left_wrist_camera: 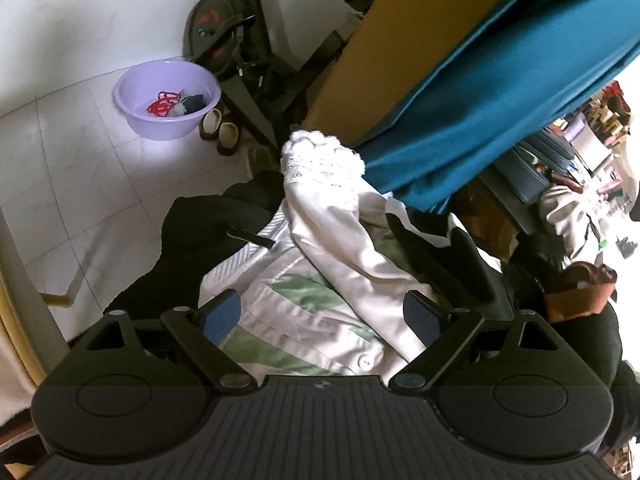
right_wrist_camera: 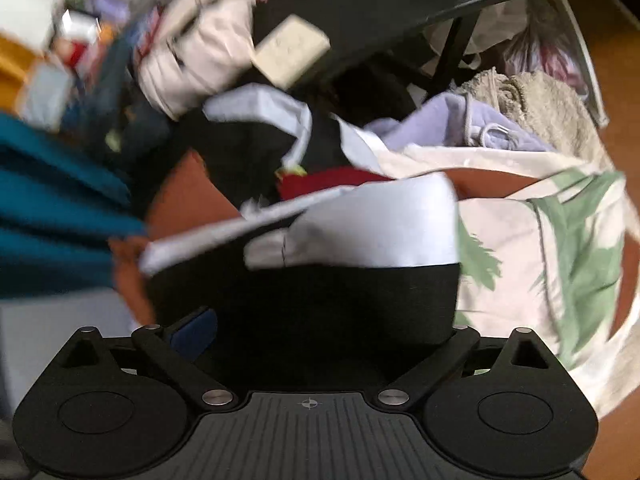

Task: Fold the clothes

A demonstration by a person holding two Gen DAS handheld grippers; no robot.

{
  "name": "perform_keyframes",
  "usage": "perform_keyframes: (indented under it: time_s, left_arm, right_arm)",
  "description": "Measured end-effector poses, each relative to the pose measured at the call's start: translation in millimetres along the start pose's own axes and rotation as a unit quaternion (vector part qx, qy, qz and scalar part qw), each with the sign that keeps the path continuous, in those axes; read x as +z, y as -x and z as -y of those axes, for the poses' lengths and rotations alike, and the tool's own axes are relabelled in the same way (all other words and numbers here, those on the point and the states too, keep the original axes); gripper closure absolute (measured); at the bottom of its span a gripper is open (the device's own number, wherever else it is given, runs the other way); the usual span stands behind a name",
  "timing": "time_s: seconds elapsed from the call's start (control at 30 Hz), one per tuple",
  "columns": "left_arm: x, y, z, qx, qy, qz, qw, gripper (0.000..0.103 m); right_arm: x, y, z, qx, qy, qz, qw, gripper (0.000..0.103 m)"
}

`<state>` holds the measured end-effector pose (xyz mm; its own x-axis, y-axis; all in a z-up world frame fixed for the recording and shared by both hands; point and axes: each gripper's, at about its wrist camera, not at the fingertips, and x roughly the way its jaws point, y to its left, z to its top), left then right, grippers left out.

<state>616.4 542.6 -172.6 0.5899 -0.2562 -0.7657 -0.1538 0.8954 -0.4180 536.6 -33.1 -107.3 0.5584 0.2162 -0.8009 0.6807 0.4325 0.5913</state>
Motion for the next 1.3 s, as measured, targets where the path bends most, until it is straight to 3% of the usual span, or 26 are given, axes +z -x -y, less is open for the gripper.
perform_keyframes:
  time_s: [0.17, 0.37, 0.53, 0.67, 0.77, 0.9, 0.97, 1.07, 1.13, 1.2, 1.23, 1.27, 1.3]
  left_arm:
    - [11.5, -14.1, 12.3, -0.010, -0.007, -0.007, 0.9999, 0.013]
    - [13.4, -17.9, 26.9, -0.027, -0.031, -0.008, 0.9991, 0.012]
    - [15.0, -23.1, 17.0, -0.019, -0.020, -0.017, 0.9995, 0.011]
    - [17.1, -27.4, 5.2, -0.002, -0.007, -0.017, 0.9998, 0.011]
    - [18.8, -30.0, -2.2, 0.014, -0.002, -0.015, 0.9998, 0.011]
    - [20.0, -27.9, -15.0, 0.032, 0.007, -0.014, 0.9994, 0.011]
    - [20.2, -25.9, -24.7, 0.043, 0.014, -0.016, 0.9989, 0.011]
    - [20.1, -19.9, -40.7, 0.056, 0.027, -0.016, 0.9980, 0.011]
    - [20.1, -14.3, -51.7, 0.064, 0.035, -0.012, 0.9972, 0.011]
    - [20.3, -9.7, -62.0, 0.072, 0.045, -0.010, 0.9963, 0.011]
    - [20.5, -8.6, -66.4, 0.076, 0.051, -0.010, 0.9958, 0.011]
    - [20.7, -7.5, -70.7, 0.079, 0.058, -0.010, 0.9951, 0.011]
    - [21.1, -7.6, -73.4, 0.081, 0.063, -0.011, 0.9946, 0.011]
  right_arm:
    - [-2.7, 56.8, 13.6, 0.116, -0.050, 0.102, 0.987, 0.007]
    - [-15.0, 96.2, 15.8, 0.098, -0.032, 0.210, 0.972, 0.010]
    - [-21.8, 103.2, -4.9, -0.001, 0.052, 0.256, 0.965, 0.004]
    - [-51.7, 75.8, -50.6, -0.020, 0.196, 0.214, 0.957, 0.005]
    - [-93.7, 23.9, -95.5, -0.020, 0.339, 0.127, 0.932, 0.004]
    - [-153.9, -70.1, -138.0, 0.006, 0.432, 0.002, 0.902, 0.004]
    - [-182.8, -113.3, -156.0, -0.010, 0.485, -0.029, 0.874, 0.004]
    - [-220.3, -167.6, -174.7, -0.049, 0.564, -0.055, 0.822, 0.005]
    - [-230.6, -184.6, -178.2, -0.089, 0.592, -0.046, 0.800, 0.015]
    - [-238.7, -198.8, -180.7, -0.132, 0.613, -0.033, 0.778, 0.059]
    - [-233.7, -196.9, -181.3, -0.130, 0.605, -0.027, 0.785, 0.068]
    - [-223.7, -188.6, -181.1, -0.105, 0.582, -0.028, 0.806, 0.087]
    - [-213.6, -178.3, -180.4, -0.078, 0.548, -0.026, 0.833, 0.096]
